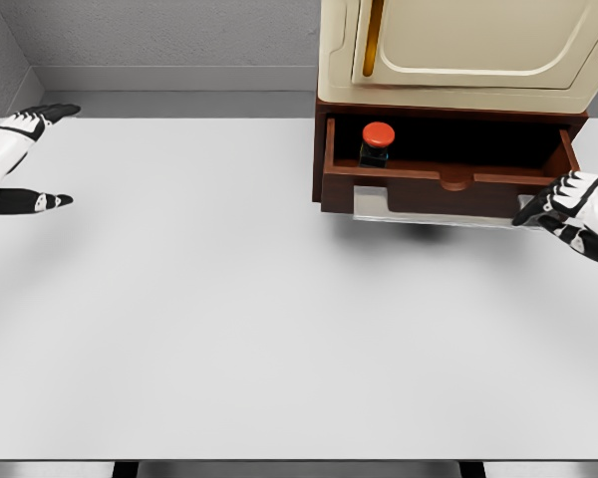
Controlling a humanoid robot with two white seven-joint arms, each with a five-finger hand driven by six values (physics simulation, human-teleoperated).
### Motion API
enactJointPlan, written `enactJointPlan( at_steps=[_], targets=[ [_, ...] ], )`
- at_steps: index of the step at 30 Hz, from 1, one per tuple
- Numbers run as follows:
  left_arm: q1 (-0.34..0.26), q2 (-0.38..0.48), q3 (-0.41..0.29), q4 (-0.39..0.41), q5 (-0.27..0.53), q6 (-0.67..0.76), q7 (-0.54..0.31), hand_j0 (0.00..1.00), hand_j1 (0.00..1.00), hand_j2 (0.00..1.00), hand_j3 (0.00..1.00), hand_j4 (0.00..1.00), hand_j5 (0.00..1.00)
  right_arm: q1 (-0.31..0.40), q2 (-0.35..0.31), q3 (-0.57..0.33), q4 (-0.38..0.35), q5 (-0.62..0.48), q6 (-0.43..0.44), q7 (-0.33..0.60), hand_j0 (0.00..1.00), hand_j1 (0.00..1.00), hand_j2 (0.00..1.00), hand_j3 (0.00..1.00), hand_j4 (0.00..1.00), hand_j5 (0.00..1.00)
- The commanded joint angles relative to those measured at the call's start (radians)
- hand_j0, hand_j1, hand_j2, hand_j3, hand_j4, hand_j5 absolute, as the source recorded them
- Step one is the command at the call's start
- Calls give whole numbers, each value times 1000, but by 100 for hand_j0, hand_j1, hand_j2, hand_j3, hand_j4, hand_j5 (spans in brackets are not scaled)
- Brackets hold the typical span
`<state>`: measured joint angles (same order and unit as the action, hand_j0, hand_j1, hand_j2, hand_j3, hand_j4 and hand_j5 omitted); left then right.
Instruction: Put the switch into the drawer with left arm, and close the drawer with right arm
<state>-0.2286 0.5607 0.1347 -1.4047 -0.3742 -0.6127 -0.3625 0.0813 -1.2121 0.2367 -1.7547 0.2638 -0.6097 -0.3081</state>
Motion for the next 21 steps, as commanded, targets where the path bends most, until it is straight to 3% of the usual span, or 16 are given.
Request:
enactJointPlan(
  at_steps=[1, 21],
  targets=[
    [-2, 1, 0, 0, 8, 2, 0, 100, 100, 100, 100, 100, 100, 0, 19, 0, 0, -5, -1, 0, 51, 51, 51, 51, 51, 51],
    [0, 1, 0, -2, 8, 2, 0, 100, 100, 100, 100, 100, 100, -28, 106, 29, 49, -3, -1, 26, 54, 54, 54, 54, 54, 54]
  ],
)
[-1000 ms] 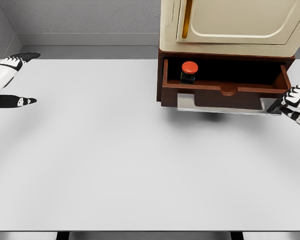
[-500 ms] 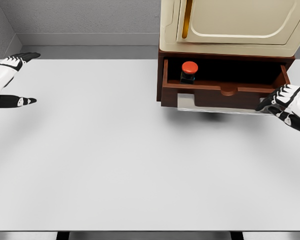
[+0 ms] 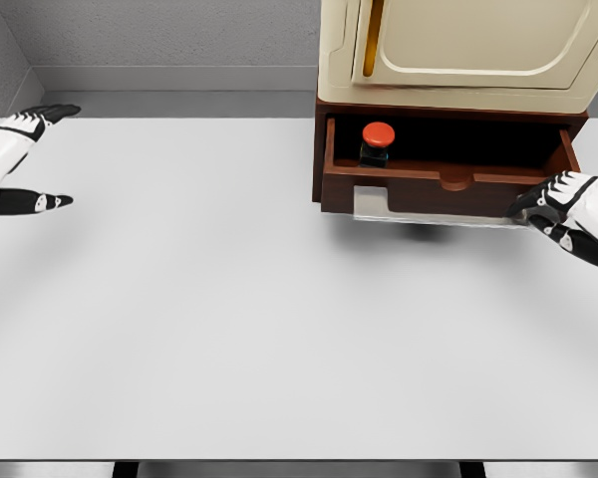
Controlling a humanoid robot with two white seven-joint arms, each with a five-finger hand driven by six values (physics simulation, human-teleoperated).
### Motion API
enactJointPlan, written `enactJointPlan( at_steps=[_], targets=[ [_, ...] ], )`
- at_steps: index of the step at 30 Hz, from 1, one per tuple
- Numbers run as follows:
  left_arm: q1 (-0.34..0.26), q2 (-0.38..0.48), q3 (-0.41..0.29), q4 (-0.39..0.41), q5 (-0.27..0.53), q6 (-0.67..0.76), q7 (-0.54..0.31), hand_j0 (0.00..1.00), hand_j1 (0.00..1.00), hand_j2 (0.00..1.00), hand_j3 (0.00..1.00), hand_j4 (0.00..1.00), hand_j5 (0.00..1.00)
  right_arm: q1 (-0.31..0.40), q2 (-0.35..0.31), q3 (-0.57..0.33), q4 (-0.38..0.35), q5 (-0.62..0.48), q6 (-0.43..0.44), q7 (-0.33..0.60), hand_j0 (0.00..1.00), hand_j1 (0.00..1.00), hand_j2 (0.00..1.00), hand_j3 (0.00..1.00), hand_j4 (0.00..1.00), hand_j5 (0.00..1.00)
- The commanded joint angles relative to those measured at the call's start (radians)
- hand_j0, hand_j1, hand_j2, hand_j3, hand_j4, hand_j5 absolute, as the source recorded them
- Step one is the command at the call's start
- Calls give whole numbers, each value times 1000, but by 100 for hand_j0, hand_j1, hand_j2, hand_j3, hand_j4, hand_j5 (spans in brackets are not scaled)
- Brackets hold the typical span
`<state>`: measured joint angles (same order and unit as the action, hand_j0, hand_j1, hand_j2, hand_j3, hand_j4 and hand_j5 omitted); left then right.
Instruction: Put the switch into the drawer with left arm, and close the drawer with right arm
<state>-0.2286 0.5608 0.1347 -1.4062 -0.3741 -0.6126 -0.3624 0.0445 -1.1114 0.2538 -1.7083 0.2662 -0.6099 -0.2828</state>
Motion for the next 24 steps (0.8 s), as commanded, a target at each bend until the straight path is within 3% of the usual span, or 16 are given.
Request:
enactJointPlan(
  at_steps=[1, 11, 22, 24],
  targets=[
    [0, 1, 0, 0, 8, 2, 0, 100, 100, 100, 100, 100, 100, 0, 10, 19, 3, -7, -1, 1, 54, 54, 54, 54, 54, 54],
    [0, 1, 0, 1, 8, 2, 0, 100, 100, 100, 100, 100, 100, -43, 34, 58, 24, -7, -1, 1, 55, 55, 55, 55, 55, 55],
    [0, 2, 0, 0, 8, 2, 0, 100, 100, 100, 100, 100, 100, -196, 82, 180, 121, -8, -1, 1, 55, 55, 55, 55, 55, 55],
    [0, 2, 0, 1, 8, 2, 2, 100, 100, 100, 100, 100, 100, -262, 108, 228, 160, -8, -1, 1, 55, 55, 55, 55, 55, 55]
  ],
)
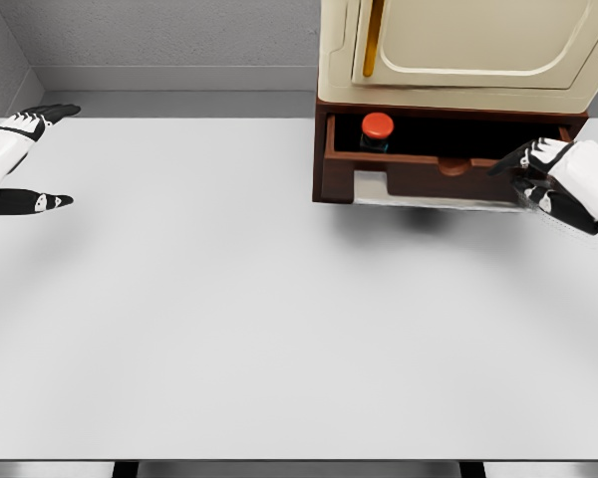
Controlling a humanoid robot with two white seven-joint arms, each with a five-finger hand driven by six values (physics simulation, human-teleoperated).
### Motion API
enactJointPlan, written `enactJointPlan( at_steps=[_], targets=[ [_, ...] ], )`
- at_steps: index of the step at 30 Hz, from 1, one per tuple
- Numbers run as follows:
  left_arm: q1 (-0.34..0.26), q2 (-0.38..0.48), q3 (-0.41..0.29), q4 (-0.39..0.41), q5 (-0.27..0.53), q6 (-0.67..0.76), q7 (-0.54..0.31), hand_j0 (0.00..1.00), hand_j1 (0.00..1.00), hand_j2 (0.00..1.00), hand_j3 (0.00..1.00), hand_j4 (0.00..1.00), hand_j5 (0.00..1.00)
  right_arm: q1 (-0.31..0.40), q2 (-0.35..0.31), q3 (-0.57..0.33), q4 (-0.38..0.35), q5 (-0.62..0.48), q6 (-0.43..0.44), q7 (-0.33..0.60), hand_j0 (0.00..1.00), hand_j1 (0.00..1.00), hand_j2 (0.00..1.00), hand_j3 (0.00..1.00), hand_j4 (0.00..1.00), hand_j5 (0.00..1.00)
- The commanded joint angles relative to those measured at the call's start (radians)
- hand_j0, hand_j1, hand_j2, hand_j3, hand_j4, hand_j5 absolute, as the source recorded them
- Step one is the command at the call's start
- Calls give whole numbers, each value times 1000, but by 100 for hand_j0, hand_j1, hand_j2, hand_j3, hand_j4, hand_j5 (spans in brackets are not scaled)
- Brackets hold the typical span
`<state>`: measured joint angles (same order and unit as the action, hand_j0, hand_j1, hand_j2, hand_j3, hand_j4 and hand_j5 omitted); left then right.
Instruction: Put the switch into the drawer with left arm, and close the drawer with right arm
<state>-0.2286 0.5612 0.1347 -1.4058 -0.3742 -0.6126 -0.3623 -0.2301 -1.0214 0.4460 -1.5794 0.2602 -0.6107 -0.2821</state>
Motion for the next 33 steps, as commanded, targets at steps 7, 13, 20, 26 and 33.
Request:
enactJointPlan(
  at_steps=[7, 13, 20, 26, 33],
  targets=[
    [0, 2, 0, 1, 8, 2, 0, 100, 100, 100, 100, 100, 100, -48, 21, 57, 84, -13, 0, 0, 56, 56, 56, 56, 56, 56],
    [0, 2, 0, 1, 8, 2, 2, 100, 100, 100, 100, 100, 100, -64, -22, 57, 90, -52, 0, 0, 59, 59, 59, 59, 59, 59],
    [0, 0, 0, -1, 8, 2, 0, 100, 100, 100, 100, 100, 100, -32, -155, 53, 81, -93, 0, -3, 59, 59, 59, 59, 59, 59],
    [-3, -27, -4, -31, 3, 2, 0, 100, 100, 100, 100, 100, 100, 21, -256, 46, 56, -95, 0, -2, 59, 59, 59, 59, 59, 59],
    [-3, -83, -6, -99, -2, 2, -41, 100, 100, 100, 100, 100, 100, 21, -292, 33, 64, -102, 0, -5, 21, 21, 21, 21, 21, 21]
  ],
)
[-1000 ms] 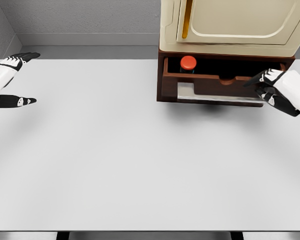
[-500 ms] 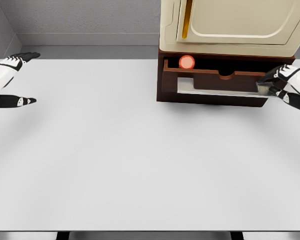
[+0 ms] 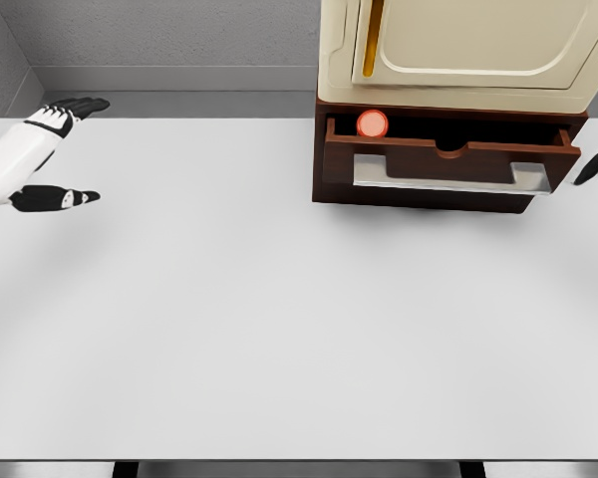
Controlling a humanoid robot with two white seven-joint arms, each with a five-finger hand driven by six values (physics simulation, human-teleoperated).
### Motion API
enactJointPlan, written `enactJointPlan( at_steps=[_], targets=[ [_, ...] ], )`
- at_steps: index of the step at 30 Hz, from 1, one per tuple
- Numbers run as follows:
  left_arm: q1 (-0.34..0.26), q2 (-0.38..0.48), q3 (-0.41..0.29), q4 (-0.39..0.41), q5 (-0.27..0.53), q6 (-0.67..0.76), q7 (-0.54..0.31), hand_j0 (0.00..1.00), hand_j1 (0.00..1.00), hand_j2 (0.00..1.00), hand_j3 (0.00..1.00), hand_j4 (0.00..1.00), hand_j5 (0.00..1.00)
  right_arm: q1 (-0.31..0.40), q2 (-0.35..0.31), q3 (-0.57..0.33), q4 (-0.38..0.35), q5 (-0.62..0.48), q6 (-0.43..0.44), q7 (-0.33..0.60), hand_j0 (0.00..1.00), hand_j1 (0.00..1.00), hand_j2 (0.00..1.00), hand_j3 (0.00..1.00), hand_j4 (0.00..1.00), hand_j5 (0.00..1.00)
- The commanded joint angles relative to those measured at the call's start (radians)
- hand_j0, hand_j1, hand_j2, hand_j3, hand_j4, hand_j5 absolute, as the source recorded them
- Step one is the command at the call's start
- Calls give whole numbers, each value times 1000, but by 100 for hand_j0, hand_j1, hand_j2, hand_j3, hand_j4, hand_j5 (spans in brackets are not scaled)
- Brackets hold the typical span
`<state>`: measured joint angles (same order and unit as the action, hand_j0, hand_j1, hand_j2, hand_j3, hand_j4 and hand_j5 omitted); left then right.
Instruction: Put the switch into the drawer with left arm, and close the drawer with right arm
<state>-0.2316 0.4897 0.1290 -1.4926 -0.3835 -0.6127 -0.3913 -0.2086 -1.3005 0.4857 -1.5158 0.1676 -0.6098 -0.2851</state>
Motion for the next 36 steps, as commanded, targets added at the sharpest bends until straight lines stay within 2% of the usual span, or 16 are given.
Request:
enactJointPlan(
  at_steps=[1, 4, 10, 14, 18, 30, 36],
  targets=[
    [0, -22, -2, -26, 3, 2, -14, 100, 100, 100, 100, 100, 100, 0, -19, -6, -3, -10, -1, -2, 20, 20, 20, 20, 20, 20],
    [-11, -46, -62, -48, -2, 2, -15, 100, 100, 100, 100, 100, 100, 40, -17, -6, -10, -7, -1, 3, 19, 19, 19, 19, 19, 19],
    [0, -108, -57, -40, 5, 2, -9, 100, 100, 100, 100, 100, 100, 90, 6, 2, -47, 4, -1, 18, 21, 21, 21, 21, 21, 21],
    [3, -105, -57, -23, 5, 2, -9, 100, 100, 100, 100, 100, 100, 92, 41, 4, -124, 4, -1, 38, 22, 22, 22, 22, 22, 22],
    [3, -105, -55, -20, 3, 2, -11, 100, 100, 100, 100, 100, 100, 94, 41, 8, -187, 3, -1, 38, 23, 23, 23, 23, 23, 23],
    [-8, -102, -52, 9, 6, 2, -9, 100, 100, 100, 100, 100, 100, 94, 75, 24, -214, -5, -1, 38, 25, 25, 25, 25, 25, 25],
    [-14, -100, -52, 23, 8, 2, -9, 100, 100, 100, 100, 100, 100, 68, 133, 24, -215, -3, -1, 38, 25, 25, 25, 25, 25, 25]
  ],
)
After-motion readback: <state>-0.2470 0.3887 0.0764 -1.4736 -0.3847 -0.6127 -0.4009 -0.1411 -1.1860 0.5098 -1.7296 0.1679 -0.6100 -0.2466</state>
